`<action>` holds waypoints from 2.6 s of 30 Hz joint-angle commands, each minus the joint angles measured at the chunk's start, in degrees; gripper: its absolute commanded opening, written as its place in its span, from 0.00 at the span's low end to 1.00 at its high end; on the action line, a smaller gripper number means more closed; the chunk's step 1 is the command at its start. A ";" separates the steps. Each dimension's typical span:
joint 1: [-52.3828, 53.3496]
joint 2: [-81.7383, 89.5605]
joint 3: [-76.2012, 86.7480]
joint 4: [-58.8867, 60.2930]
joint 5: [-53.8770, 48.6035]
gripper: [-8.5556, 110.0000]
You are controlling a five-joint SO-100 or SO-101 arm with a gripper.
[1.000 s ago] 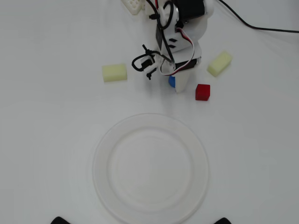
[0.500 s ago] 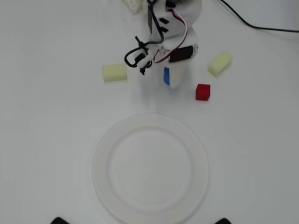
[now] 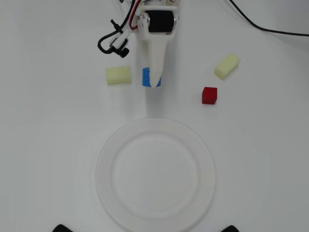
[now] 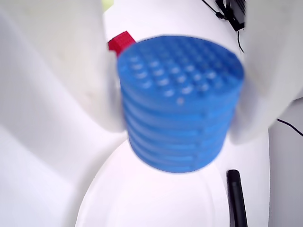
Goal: Grasp a blue block and put it in the dish.
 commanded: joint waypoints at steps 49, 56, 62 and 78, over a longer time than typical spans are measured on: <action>-1.41 -62.75 -65.57 24.96 14.77 0.35; -1.67 -44.56 -58.71 32.34 14.33 0.36; -1.76 -23.55 -40.69 32.17 13.36 0.36; 2.20 31.29 5.98 29.62 9.05 0.35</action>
